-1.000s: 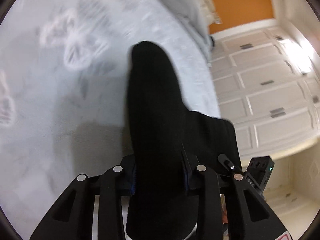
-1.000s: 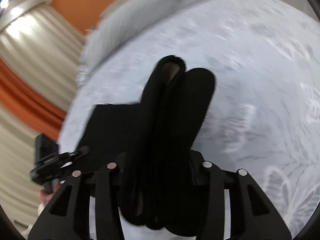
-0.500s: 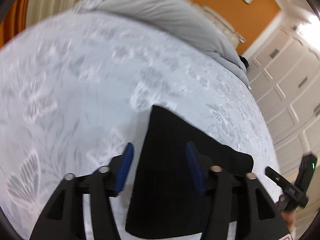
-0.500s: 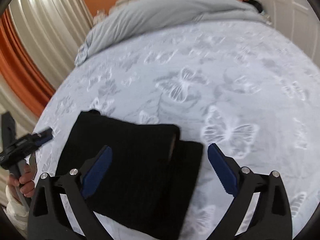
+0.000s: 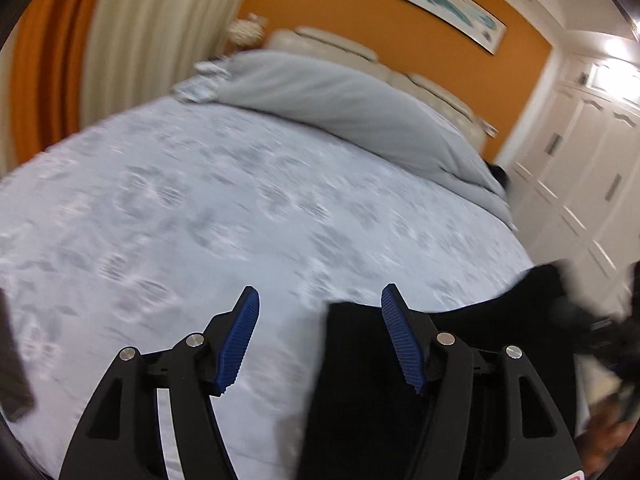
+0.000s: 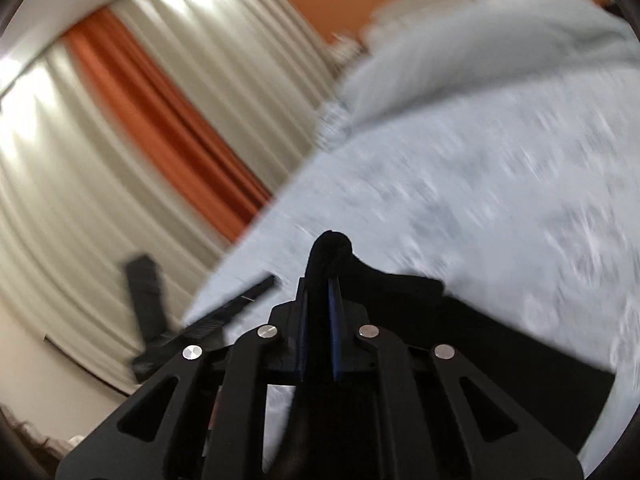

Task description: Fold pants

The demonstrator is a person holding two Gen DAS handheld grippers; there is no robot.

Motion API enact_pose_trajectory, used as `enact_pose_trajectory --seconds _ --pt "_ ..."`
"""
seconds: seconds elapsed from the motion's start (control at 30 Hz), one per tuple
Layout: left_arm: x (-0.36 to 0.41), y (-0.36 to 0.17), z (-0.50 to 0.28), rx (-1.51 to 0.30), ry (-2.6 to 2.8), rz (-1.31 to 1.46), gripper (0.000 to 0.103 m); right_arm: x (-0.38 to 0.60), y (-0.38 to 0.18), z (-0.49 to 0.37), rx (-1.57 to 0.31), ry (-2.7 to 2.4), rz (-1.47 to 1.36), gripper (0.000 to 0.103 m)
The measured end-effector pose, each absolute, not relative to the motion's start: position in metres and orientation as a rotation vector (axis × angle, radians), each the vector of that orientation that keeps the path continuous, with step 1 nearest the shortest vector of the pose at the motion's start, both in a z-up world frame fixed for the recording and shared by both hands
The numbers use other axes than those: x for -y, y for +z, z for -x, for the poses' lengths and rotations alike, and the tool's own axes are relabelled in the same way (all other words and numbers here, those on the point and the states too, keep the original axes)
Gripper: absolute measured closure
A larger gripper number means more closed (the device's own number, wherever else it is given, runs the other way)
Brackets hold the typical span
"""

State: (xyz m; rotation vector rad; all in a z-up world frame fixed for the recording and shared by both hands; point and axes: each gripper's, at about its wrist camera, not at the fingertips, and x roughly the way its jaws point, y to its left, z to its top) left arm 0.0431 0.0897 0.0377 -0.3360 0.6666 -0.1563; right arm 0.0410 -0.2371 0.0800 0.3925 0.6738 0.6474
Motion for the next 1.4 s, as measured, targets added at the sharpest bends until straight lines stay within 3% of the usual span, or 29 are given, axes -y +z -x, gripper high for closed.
enact_pose_trajectory --seconds 0.03,0.1,0.13,0.17,0.27,0.57,0.67,0.7,0.73,0.77,0.93,1.0,1.1,1.2,1.3,1.33,1.37,1.4 --pt "-0.097 0.037 -0.043 -0.664 -0.139 0.337 0.040 0.244 0.077 -0.040 -0.678 0.579 -0.355 0.093" --pt "-0.105 0.031 -0.044 -0.686 -0.131 0.344 0.039 0.268 0.044 -0.040 -0.746 0.278 -0.177 0.076" --pt "-0.106 0.027 -0.047 -0.705 -0.133 0.345 0.039 0.277 0.027 -0.041 -0.793 0.176 -0.121 0.046" --pt "-0.105 0.023 -0.049 -0.725 -0.137 0.345 0.039 0.297 -0.006 -0.041 -0.891 0.049 -0.080 0.032" --pt "-0.092 0.012 -0.057 -0.798 -0.170 0.345 0.039 0.329 -0.047 -0.036 -1.051 0.088 -0.254 0.032" --pt "-0.028 0.001 -0.054 -0.828 -0.245 0.233 0.035 0.298 -0.074 -0.045 -1.155 0.326 -0.460 0.027" --pt "-0.007 -0.002 -0.050 -0.833 -0.265 0.175 0.034 0.282 -0.078 -0.048 -1.105 0.303 -0.417 0.028" --pt "0.000 -0.003 -0.049 -0.838 -0.278 0.163 0.034 0.277 -0.075 -0.049 -1.073 0.301 -0.409 0.036" --pt "0.004 -0.004 -0.050 -0.841 -0.286 0.161 0.033 0.272 -0.070 -0.050 -1.055 0.294 -0.383 0.069" --pt "0.007 -0.003 -0.050 -0.842 -0.291 0.161 0.033 0.270 -0.065 -0.053 -1.034 0.303 -0.380 0.085" --pt "0.006 0.003 -0.049 -0.821 -0.294 0.180 0.030 0.286 -0.001 -0.018 -0.856 0.366 -0.320 0.094" --pt "0.004 0.003 -0.048 -0.817 -0.287 0.174 0.028 0.305 -0.004 -0.008 -0.859 0.289 -0.289 0.094" --pt "0.007 -0.009 -0.052 -0.850 -0.263 0.147 0.027 0.337 -0.068 -0.023 -1.073 0.095 -0.266 0.094" --pt "0.017 -0.026 -0.058 -0.925 -0.266 0.131 0.027 0.361 -0.081 -0.022 -1.074 0.150 -0.484 0.093" --pt "0.025 -0.030 -0.056 -0.931 -0.280 0.117 0.027 0.363 -0.063 -0.015 -1.021 0.213 -0.538 0.077" --pt "0.028 -0.029 -0.054 -0.917 -0.280 0.104 0.027 0.360 -0.060 -0.015 -1.015 0.224 -0.536 0.058" --pt "0.029 -0.028 -0.053 -0.908 -0.278 0.096 0.027 0.356 -0.061 -0.016 -1.019 0.244 -0.552 0.049" --pt "0.030 -0.027 -0.052 -0.900 -0.277 0.090 0.027 0.351 -0.063 -0.018 -1.038 0.284 -0.570 0.048"
